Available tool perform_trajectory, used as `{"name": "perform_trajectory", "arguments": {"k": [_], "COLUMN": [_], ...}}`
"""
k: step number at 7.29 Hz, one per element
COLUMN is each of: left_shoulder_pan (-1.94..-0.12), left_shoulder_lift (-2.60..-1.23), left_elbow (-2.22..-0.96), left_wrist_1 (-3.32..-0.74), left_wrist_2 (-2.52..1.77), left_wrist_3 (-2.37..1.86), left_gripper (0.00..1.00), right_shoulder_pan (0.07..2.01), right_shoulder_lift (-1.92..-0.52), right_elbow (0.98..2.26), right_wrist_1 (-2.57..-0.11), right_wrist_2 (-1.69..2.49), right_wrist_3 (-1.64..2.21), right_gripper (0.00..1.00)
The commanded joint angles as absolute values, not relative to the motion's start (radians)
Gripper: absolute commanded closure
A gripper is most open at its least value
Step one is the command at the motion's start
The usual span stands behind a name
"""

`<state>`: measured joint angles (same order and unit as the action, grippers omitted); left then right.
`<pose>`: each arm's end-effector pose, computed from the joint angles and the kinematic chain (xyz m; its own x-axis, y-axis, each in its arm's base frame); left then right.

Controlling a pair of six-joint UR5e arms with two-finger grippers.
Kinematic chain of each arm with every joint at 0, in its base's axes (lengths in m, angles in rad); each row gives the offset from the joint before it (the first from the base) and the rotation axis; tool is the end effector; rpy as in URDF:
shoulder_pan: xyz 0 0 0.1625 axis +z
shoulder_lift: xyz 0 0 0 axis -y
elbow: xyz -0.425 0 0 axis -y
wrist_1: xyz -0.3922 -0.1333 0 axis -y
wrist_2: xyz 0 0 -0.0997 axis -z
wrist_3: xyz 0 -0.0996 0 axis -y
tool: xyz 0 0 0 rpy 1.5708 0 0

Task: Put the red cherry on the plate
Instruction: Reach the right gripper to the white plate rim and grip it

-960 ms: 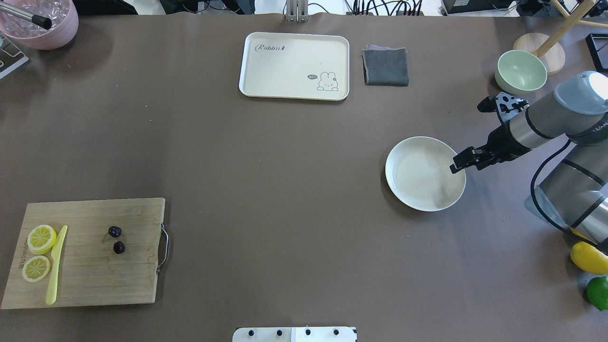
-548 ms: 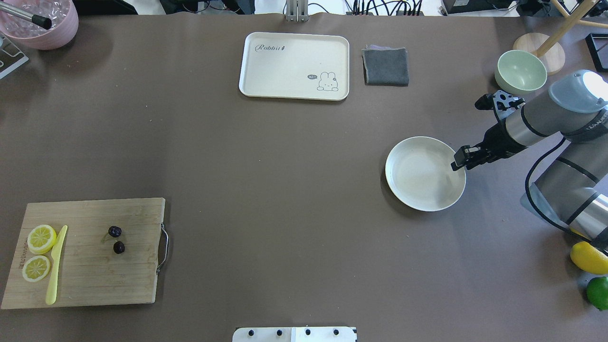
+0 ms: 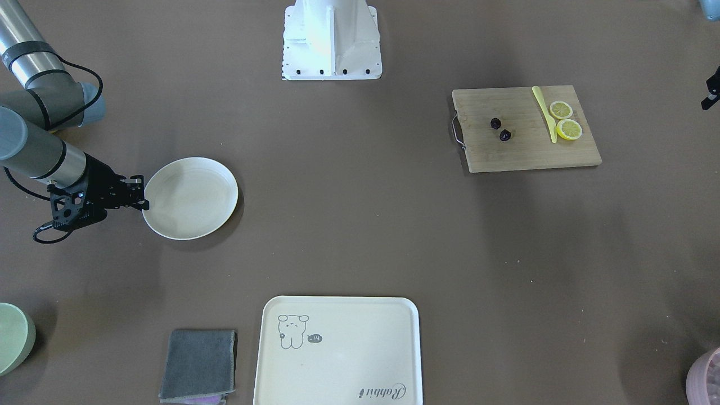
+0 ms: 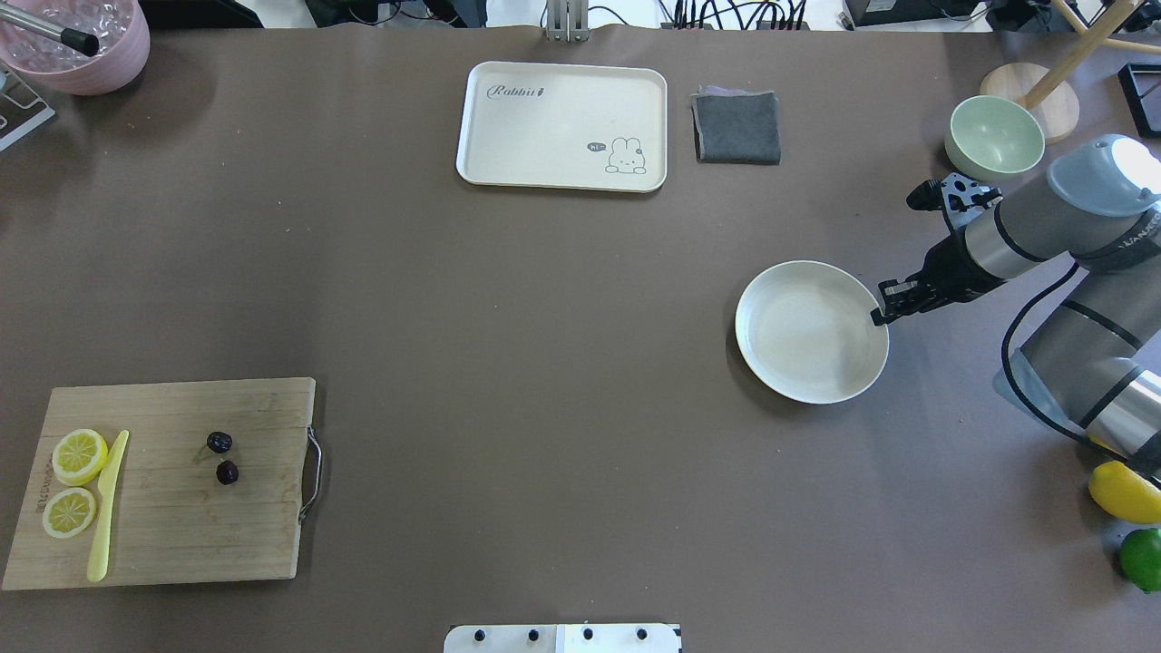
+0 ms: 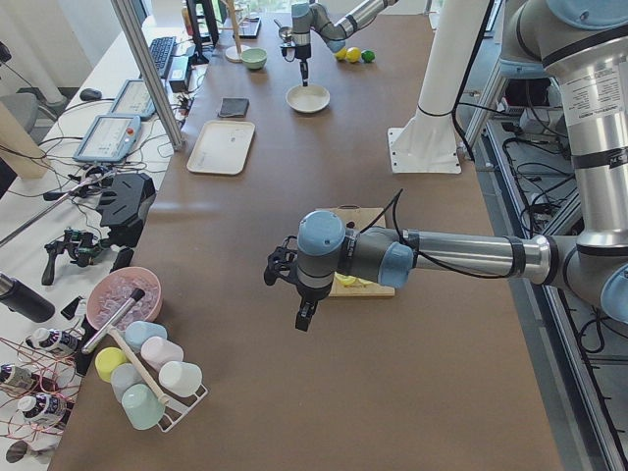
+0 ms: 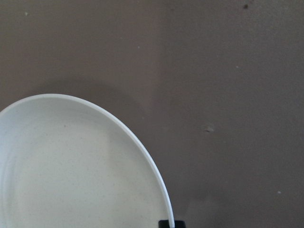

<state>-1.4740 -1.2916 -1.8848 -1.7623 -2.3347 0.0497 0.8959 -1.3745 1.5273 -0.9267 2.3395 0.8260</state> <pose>-0.0266 -0.3925 0.6051 0.6982 0.2722 -0.6621 -0.1290 0.9576 0.2576 -0.3195 -0.5018 0.4984 0.4909 -0.1663 0.8552 0.1118 0.9855 0.1275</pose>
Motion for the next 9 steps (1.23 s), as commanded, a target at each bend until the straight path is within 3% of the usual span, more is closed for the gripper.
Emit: {"name": "perform_trajectory", "arguments": {"k": [1, 4, 9], "left_shoulder_pan": [-1.471, -1.372, -0.863], "left_shoulder_lift": [-1.292, -1.25, -1.278], "left_elbow": [-1.903, -2.012, -2.088], "left_wrist_1": [-1.76, -1.859, -2.149], "left_wrist_2": [-2.361, -2.419, -2.218], "left_wrist_3": [-0.006, -0.415, -1.191], "left_gripper": [0.03, 0.03, 0.03], "right_shoulder_pan": [0.869, 0.63, 0.445], "right_shoulder_lift": [-1.35, -1.286, -1.213], "right_elbow": [1.602, 1.738, 1.729], "right_wrist_1": [-0.923, -0.923, -0.928], "right_wrist_2": [2.344, 2.166, 1.964], "right_wrist_3": [0.978, 1.328, 1.437], "right_gripper": [1.0, 1.0, 1.0]}}
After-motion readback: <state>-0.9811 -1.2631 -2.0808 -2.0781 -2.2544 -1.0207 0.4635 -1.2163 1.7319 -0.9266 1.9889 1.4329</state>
